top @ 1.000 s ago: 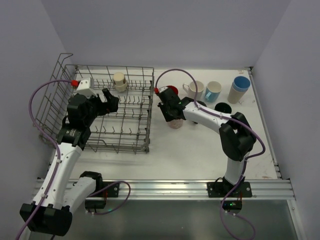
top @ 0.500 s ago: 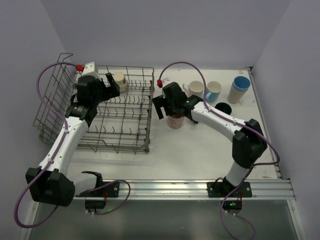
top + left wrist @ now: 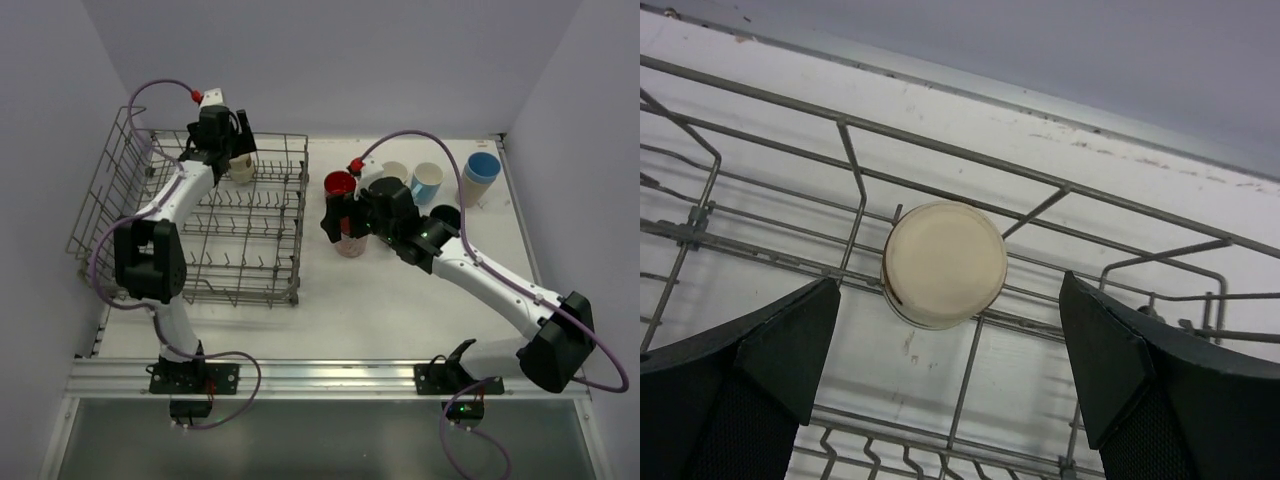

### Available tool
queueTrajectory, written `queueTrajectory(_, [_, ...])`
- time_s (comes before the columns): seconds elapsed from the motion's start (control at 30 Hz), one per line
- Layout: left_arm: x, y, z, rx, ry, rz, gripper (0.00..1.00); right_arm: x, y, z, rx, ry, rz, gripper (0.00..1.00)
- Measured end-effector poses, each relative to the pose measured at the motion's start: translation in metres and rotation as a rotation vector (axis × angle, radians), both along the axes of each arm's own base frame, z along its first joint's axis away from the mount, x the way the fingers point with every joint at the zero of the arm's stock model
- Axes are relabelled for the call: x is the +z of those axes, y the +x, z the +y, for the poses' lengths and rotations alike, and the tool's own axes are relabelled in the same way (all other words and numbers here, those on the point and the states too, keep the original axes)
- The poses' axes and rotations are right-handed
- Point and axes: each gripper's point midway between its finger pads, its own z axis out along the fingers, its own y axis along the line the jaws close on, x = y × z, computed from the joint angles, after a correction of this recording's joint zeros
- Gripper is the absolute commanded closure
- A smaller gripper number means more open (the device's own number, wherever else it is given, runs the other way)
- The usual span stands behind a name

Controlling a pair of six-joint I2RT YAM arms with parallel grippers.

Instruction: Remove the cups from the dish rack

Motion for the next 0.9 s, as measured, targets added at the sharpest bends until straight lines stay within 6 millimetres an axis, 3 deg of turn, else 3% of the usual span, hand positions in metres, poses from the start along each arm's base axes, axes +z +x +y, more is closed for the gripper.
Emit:
queueTrajectory(0.13, [-0.035, 0.027, -0.003, -0.032, 0.062, 0.053, 0.01, 0.005, -0.011, -0.006, 0.001, 0.059, -0.023, 0.04])
queueTrajectory(0.23, [-0.050, 0.039, -0.004, -0.065, 0.108, 0.076, 0.00, 0.014, -0.013, -0.001, 0.014, 0.111, -0.049, 0.04])
queueTrajectory(0.53, [-0.043, 0.056, -0.006, -0.121, 0.184, 0.053, 0.00, 0.022, -0.011, 0.005, 0.029, 0.153, -0.073, 0.04])
queueTrajectory(0.9, [-0.088, 0.058, -0.008, -0.139, 0.188, 0.133, 0.03, 0.023, -0.011, 0.006, 0.032, 0.157, -0.076, 0.04])
